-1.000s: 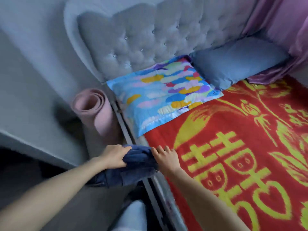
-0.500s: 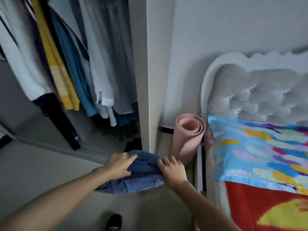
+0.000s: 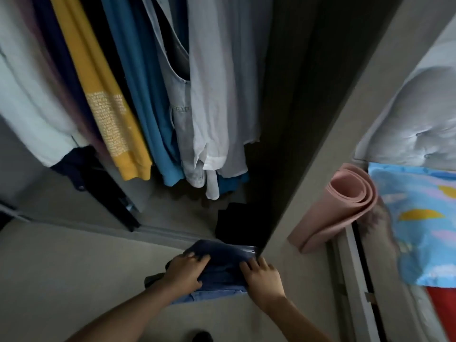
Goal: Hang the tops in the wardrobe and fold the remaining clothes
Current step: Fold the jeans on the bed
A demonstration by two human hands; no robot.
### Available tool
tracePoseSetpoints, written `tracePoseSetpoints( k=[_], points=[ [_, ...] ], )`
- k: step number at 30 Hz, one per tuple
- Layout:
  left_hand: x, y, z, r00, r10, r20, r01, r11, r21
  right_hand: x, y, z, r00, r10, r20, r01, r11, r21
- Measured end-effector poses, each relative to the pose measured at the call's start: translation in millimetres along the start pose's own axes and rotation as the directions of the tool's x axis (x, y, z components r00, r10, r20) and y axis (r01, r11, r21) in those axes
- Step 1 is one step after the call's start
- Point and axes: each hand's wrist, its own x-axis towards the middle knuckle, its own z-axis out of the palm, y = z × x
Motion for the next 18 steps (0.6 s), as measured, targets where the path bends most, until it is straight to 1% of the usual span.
tracePoseSetpoints(
  k=[2,3,4,5,6,7,8,10,12,14,16,18],
  points=[
    [11.2,-19.3,5.3,0.997,0.07,-0.02,-0.07,0.997,0.011,18.6,-9.1,9.1,0.998,0.035,0.059,-0.037,0.998,0.042],
    [17.1,-26.8,4.3,0.993,0.115,-0.025,-0.116,0.993,-0.018,27.9,-11.7,12.3,0.995,0.049,0.086,-0.055,0.996,0.07],
    [19.9,-28.9,-0.3,0.992,0.124,-0.01,-0.124,0.992,0.016,33.6,-13.0,13.4,0.993,0.055,0.103,-0.062,0.996,0.064],
    [25.1,-32.7,0.2,0.989,0.133,-0.057,-0.13,0.991,0.041,40.5,-11.5,18.1,0.988,0.063,0.141,-0.07,0.996,0.047],
    [35.9,-39.6,9.5,0.993,0.117,0.003,-0.117,0.993,0.004,49.6,-7.3,26.0,0.977,0.061,0.203,-0.078,0.994,0.078],
    [45.9,-43.6,19.8,0.996,0.092,0.019,-0.091,0.995,-0.041,57.2,-4.0,34.9,0.97,0.073,0.233,-0.103,0.988,0.119],
    [61.8,-48.7,35.7,0.994,0.077,0.077,-0.075,0.997,-0.023,69.2,0.8,49.3,0.956,0.06,0.288,-0.098,0.988,0.118],
    [85.6,-55.8,57.9,0.993,0.051,0.102,-0.048,0.998,-0.039,90.2,7.0,70.7,0.929,0.049,0.366,-0.106,0.985,0.138],
    [113.0,-64.2,77.1,0.992,0.034,0.125,-0.03,0.999,-0.035,116.1,14.1,97.6,0.919,0.048,0.391,-0.11,0.984,0.14],
    [148.6,-71.6,96.9,0.994,0.01,0.112,-0.005,0.999,-0.047,148.9,27.2,125.5,0.918,0.064,0.391,-0.131,0.98,0.147],
    [188.2,-78.6,111.4,0.999,-0.031,0.043,0.032,0.999,-0.039,184.5,43.5,146.4,0.934,0.107,0.342,-0.166,0.975,0.15],
    [226.2,-80.0,116.3,0.993,-0.087,-0.079,0.086,0.996,-0.015,217.0,61.4,162.3,0.957,0.158,0.245,-0.199,0.968,0.151]
  ],
)
